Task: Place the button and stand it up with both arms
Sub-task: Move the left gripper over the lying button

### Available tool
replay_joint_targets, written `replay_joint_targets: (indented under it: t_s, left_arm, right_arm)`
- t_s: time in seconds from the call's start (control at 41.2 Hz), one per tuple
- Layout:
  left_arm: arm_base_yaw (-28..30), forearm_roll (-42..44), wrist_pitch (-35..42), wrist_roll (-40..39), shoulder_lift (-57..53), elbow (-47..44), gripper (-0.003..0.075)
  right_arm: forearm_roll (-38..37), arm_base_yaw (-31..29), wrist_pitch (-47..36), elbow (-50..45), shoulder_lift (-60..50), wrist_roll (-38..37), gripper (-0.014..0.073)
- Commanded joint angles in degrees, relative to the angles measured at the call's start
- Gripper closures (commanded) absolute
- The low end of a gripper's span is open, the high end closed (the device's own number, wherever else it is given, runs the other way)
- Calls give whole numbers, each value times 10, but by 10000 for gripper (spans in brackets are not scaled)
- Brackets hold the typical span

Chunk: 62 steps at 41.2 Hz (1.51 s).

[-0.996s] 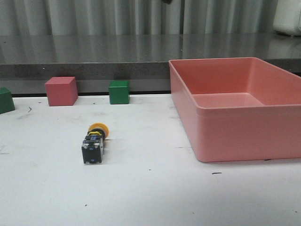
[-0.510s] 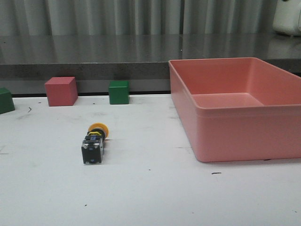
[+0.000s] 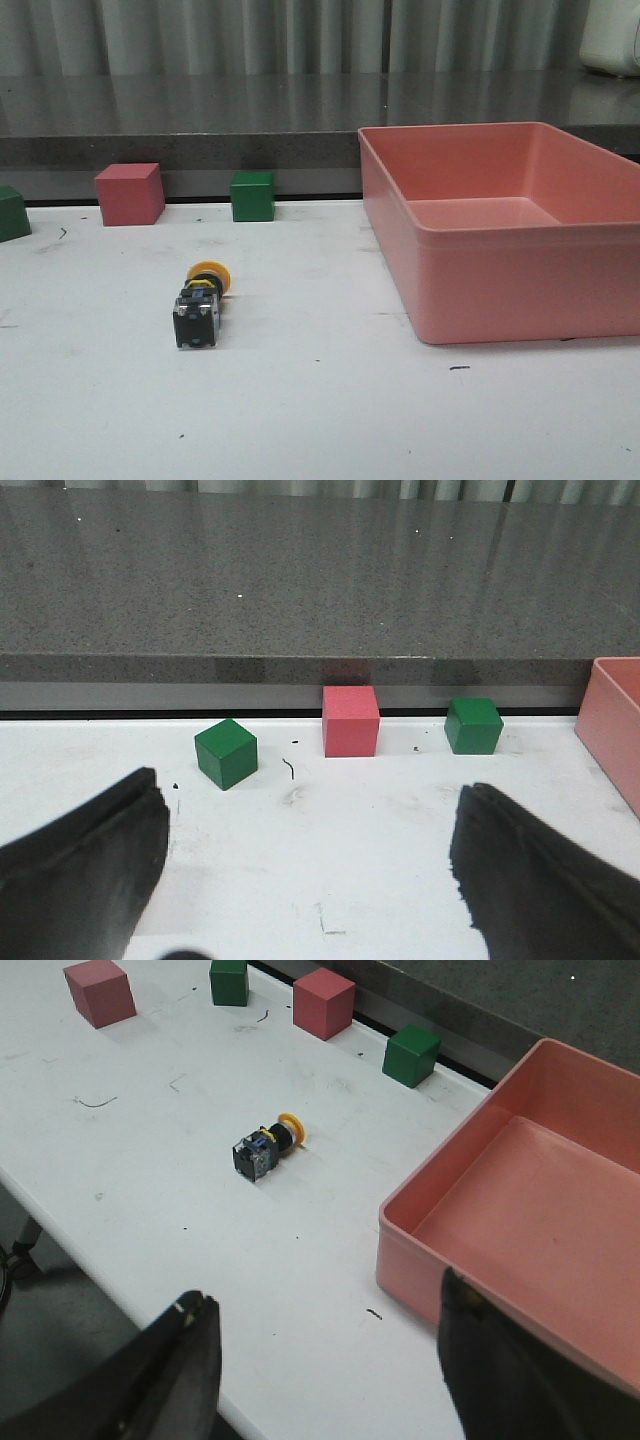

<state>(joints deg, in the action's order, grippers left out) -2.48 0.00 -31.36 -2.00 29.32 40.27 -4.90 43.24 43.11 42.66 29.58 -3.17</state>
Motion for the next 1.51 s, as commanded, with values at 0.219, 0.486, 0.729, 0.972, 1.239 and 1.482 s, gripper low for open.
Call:
replay_joint_targets:
  t_s: [0.219,0.486,0.729,0.972,1.239,1.482]
  left_arm:
    - [2,-6,36,-7,29,23,153]
    - [-46,0,-62,0,112,100,153]
    - [-149,0,-99,15,204,142,153]
    - [-221,0,-113,15,317,183,153]
    - [-260,-5,-186,15,444,256,153]
    - [-260,-24,-263,-1,551,335,153]
  right_arm:
    - [-1,-4,-39,14,1,7,104]
    - [-1,-4,-37,14,1,7,104]
    - [-1,-4,-37,14,1,7,104]
    - [-1,-4,-37,14,1,7,104]
    - [-1,-4,-37,14,1,7,104]
    - [-1,-4,-37,14,1,7,104]
